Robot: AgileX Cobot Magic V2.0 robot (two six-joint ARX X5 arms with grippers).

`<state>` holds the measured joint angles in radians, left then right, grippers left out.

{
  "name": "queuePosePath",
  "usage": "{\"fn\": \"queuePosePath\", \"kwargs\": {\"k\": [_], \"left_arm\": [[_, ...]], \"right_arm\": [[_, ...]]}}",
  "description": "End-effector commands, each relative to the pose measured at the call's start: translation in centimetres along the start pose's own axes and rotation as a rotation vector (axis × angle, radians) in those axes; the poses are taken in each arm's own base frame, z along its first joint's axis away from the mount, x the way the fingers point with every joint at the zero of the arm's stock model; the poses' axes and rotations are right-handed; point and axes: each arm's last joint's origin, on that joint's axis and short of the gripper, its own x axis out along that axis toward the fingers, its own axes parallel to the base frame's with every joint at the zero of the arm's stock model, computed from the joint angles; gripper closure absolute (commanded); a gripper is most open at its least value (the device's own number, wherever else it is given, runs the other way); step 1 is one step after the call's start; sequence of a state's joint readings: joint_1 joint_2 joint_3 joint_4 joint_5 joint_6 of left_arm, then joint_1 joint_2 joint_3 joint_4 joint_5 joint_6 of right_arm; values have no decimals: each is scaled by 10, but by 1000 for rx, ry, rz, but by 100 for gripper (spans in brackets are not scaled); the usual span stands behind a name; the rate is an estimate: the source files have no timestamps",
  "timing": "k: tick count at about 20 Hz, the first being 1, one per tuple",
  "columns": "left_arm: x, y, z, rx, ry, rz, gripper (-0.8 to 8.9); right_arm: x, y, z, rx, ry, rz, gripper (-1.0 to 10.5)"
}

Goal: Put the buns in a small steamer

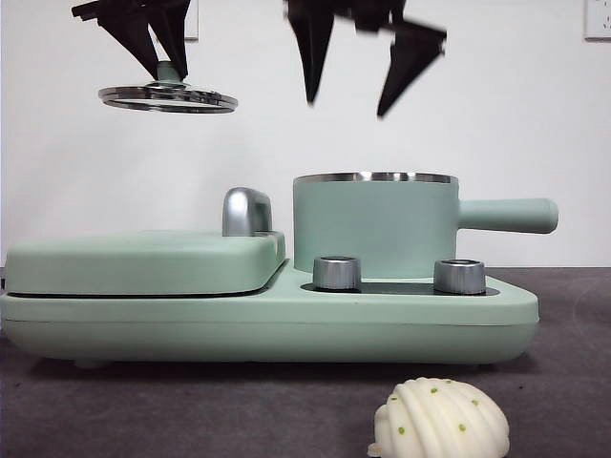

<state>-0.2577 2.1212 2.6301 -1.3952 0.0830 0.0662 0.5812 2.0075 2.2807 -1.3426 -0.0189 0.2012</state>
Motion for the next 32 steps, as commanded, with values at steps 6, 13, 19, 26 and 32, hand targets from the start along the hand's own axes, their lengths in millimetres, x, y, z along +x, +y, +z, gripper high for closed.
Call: {"fn": "queuePosePath", "kwargs": {"k": [6, 13, 19, 26, 32], "left_arm": [[-16, -3, 3, 0, -57, -3, 798], [-16, -6, 4, 6, -57, -21, 798], [-16, -7, 4, 7, -59, -49, 798], [-16, -7, 4, 5, -59, -49, 798], [-16, -7, 4, 3, -58, -49, 798]], "right_arm": [[-68, 28, -80, -123, 74, 48, 501], [-50, 33, -191, -245, 310, 13, 501], [21, 55, -240, -268, 317, 56, 501], [81, 56, -269, -196, 295, 66, 502], [94, 58, -268, -195, 253, 70, 571]]}}
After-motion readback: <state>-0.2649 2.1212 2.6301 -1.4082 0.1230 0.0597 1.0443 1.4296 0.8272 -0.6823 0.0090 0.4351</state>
